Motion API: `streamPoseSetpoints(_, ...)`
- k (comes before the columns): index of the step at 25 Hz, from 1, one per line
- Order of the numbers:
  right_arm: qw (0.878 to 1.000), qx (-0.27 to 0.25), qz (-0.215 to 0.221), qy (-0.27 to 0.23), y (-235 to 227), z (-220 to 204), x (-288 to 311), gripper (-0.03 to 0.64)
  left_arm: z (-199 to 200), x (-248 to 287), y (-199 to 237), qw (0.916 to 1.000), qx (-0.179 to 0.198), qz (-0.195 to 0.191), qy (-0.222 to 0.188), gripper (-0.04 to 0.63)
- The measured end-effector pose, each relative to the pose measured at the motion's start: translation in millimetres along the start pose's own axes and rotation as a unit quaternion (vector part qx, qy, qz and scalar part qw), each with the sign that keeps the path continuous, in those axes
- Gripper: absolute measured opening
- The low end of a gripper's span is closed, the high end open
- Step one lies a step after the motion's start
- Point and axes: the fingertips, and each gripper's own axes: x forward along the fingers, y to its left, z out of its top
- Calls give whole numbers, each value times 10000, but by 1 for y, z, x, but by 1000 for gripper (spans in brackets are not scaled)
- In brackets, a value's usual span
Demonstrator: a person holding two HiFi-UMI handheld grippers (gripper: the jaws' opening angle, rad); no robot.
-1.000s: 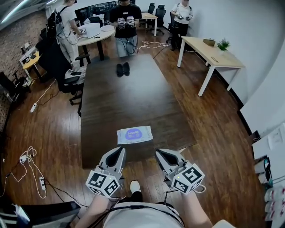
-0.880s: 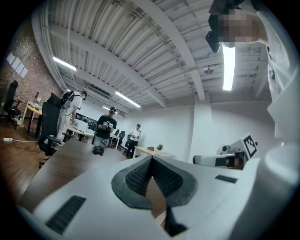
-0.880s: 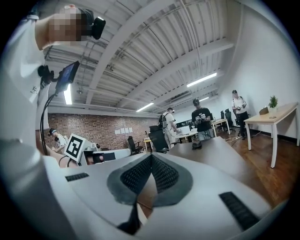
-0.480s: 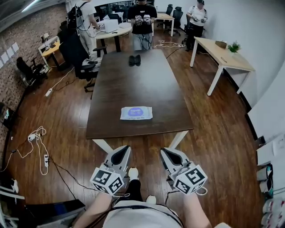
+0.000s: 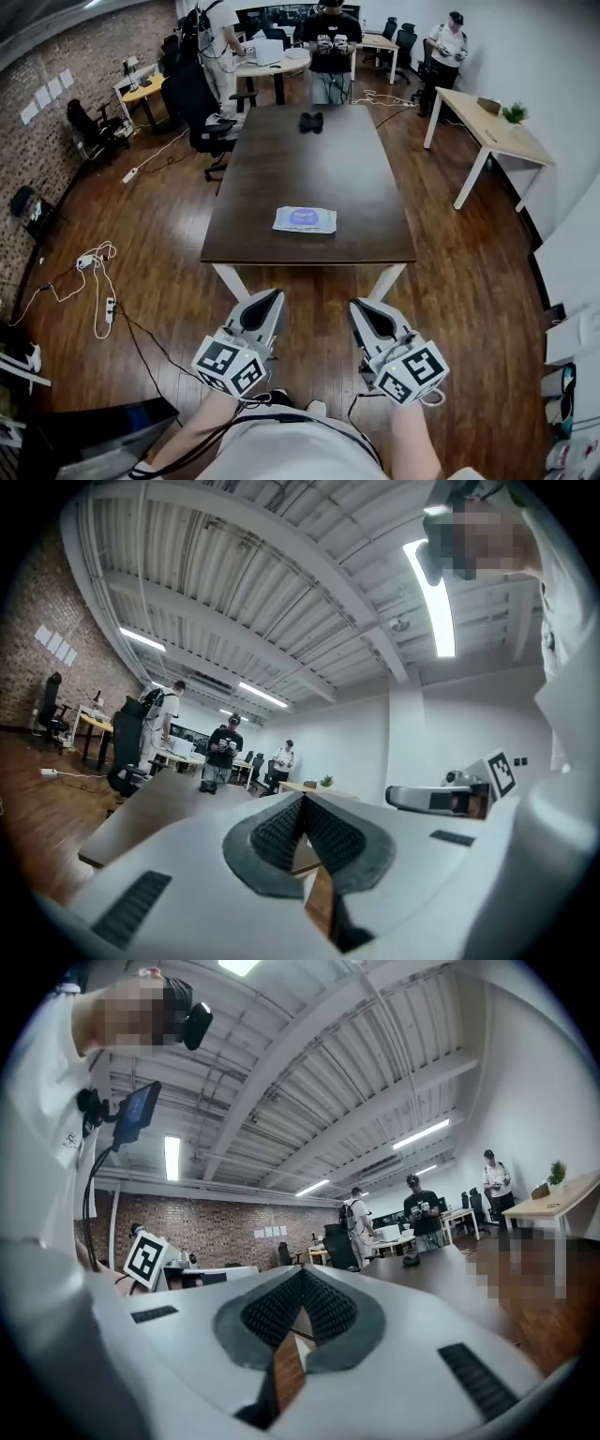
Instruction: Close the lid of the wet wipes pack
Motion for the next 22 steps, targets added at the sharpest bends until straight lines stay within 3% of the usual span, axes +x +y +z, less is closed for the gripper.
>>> streamPoseSetpoints(16, 9998, -90, -100, 138, 27, -6, 8, 6, 10, -16, 15, 9998, -69, -148, 110, 2)
streamPoseSetpoints(22, 9994, -142, -307, 69, 37, -2, 18, 6, 17, -20, 26, 9993, -54, -370, 22, 2)
